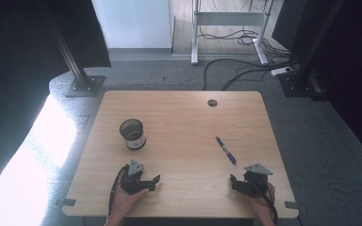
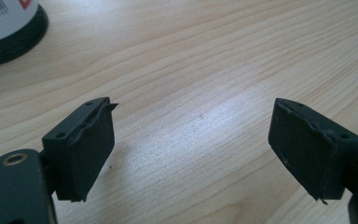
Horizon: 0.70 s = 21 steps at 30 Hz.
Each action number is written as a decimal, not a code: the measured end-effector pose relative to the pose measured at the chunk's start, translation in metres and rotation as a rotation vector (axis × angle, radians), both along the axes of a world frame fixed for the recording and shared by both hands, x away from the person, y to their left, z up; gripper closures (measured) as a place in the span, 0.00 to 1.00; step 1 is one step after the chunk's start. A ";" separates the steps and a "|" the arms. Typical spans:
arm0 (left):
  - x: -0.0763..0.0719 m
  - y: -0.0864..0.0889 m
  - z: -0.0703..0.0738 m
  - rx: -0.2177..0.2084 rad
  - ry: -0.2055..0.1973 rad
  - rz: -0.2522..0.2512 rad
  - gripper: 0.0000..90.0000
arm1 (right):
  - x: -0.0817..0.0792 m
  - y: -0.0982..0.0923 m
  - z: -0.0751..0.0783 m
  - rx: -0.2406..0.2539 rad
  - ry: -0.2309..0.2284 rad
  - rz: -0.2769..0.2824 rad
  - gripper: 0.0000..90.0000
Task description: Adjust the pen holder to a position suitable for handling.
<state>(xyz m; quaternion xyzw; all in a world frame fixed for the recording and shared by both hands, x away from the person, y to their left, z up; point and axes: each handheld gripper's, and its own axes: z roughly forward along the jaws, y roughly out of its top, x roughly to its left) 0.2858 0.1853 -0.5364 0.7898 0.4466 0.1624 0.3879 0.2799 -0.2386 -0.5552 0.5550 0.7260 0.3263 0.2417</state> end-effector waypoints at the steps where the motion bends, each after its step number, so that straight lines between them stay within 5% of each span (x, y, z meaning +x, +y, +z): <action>1: -0.003 0.002 0.003 -0.012 -0.009 0.005 0.16 | 0.000 0.000 0.000 0.001 0.001 0.003 0.15; 9: -0.012 0.020 0.025 -0.073 -0.040 0.035 0.16 | 0.000 0.000 0.000 0.001 0.005 -0.004 0.14; 15: -0.005 0.030 0.036 -0.110 -0.050 0.051 0.16 | 0.001 -0.001 0.000 0.001 0.004 -0.020 0.14; 21: 0.008 0.028 0.040 -0.075 -0.038 0.054 0.16 | 0.000 -0.001 0.000 0.000 0.007 -0.030 0.14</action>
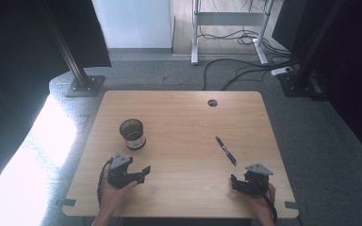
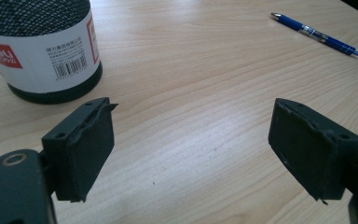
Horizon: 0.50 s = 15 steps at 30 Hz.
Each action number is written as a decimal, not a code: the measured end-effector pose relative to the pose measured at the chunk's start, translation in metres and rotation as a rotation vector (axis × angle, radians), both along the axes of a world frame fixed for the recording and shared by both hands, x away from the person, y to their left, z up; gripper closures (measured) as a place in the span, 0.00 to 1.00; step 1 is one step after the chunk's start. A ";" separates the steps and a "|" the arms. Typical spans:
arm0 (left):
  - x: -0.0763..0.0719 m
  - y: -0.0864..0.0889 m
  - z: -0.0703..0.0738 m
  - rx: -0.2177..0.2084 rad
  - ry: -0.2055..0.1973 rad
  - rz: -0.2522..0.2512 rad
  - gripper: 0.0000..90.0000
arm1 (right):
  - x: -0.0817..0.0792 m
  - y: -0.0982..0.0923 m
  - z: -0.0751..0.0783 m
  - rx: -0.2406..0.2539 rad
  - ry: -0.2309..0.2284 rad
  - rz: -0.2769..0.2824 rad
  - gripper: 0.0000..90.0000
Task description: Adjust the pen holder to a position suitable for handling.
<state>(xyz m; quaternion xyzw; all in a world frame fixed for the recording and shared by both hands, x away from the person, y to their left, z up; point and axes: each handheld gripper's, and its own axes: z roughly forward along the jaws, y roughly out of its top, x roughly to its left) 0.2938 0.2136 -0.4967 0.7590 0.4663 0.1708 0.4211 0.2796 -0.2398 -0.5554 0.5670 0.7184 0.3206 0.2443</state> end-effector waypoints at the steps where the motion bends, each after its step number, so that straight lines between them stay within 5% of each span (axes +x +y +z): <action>1: 0.000 0.000 0.000 0.000 0.000 0.000 0.16 | 0.000 0.000 0.000 0.002 -0.001 -0.002 0.14; 15: 0.023 0.019 0.013 0.016 -0.001 0.067 0.16 | 0.000 0.000 0.000 0.001 -0.001 -0.003 0.14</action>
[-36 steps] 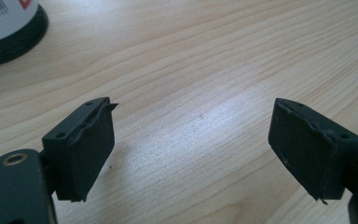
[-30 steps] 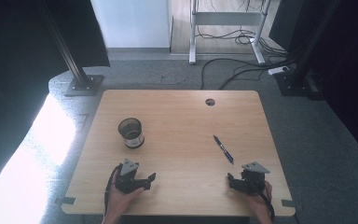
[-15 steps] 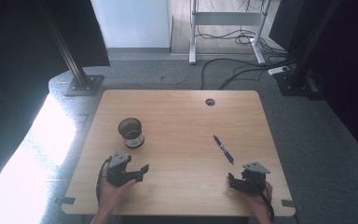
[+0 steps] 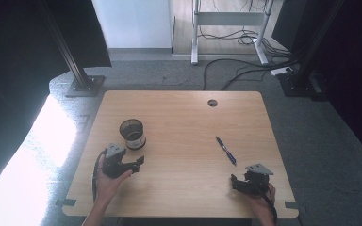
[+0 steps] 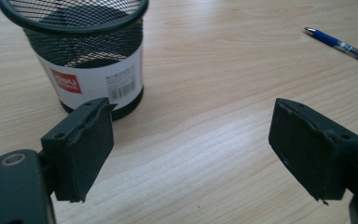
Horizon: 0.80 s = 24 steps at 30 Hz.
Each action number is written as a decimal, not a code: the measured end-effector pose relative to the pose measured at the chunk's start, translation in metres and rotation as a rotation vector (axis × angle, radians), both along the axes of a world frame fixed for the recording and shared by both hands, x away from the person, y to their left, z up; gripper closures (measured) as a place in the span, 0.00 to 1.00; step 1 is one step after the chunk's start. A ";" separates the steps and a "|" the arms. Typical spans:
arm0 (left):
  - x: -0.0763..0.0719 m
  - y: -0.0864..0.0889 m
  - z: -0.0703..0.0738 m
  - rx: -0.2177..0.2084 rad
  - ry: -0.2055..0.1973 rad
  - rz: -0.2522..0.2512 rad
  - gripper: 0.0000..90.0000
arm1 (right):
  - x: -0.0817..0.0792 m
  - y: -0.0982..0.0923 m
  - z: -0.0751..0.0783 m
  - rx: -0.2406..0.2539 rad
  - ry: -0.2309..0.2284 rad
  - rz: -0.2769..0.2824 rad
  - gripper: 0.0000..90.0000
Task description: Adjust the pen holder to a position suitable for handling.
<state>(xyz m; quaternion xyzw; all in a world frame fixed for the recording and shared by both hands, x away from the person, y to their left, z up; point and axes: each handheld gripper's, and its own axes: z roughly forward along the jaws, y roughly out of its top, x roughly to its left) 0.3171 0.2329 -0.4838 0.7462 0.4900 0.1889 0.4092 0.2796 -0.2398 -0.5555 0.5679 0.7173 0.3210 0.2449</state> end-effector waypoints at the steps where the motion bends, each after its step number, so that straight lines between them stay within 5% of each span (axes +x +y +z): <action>1: 0.001 0.001 0.000 0.003 0.002 -0.001 0.16 | 0.000 0.000 0.000 0.000 0.000 0.000 0.14; 24: 0.027 0.017 0.005 0.037 -0.040 0.053 0.13 | 0.000 0.000 0.000 -0.001 0.000 0.001 0.14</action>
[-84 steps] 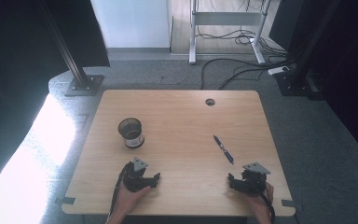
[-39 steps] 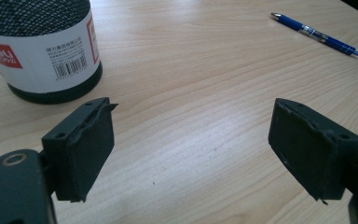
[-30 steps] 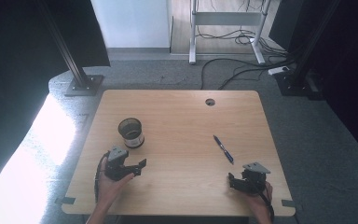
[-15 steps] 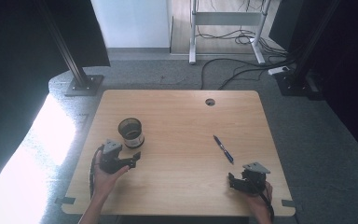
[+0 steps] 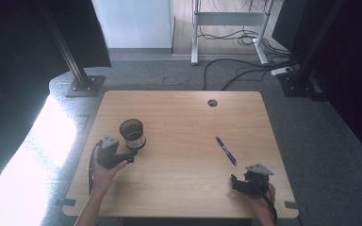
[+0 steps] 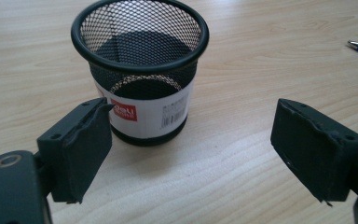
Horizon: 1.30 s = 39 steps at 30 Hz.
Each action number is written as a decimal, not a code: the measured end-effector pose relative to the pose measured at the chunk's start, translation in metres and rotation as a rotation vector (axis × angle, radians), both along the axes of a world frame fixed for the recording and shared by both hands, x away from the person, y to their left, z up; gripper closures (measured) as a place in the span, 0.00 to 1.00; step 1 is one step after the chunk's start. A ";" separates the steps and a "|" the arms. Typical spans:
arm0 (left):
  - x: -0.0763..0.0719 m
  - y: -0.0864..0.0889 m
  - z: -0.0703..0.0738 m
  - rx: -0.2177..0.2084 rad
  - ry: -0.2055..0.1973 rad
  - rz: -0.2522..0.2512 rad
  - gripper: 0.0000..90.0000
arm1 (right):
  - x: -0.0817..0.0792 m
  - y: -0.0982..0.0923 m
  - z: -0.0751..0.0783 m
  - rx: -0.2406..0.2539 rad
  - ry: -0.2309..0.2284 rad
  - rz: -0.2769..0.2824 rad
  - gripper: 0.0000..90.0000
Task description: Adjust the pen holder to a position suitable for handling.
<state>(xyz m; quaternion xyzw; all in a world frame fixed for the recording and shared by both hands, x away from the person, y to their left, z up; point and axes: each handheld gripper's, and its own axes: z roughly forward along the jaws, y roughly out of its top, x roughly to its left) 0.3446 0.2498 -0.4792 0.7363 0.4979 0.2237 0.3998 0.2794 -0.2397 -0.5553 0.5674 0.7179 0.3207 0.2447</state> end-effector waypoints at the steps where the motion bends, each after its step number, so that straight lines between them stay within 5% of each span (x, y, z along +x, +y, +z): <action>1: 0.002 0.000 0.000 0.004 -0.003 0.000 0.13 | 0.000 0.000 0.000 0.000 0.000 0.000 0.14; 16: 0.031 0.001 0.001 0.029 -0.004 0.018 0.01 | 0.000 0.000 0.000 -0.001 0.000 -0.001 0.14; 39: 0.063 0.000 -0.014 0.033 0.026 0.048 0.01 | 0.001 0.000 0.000 0.002 -0.002 0.002 0.14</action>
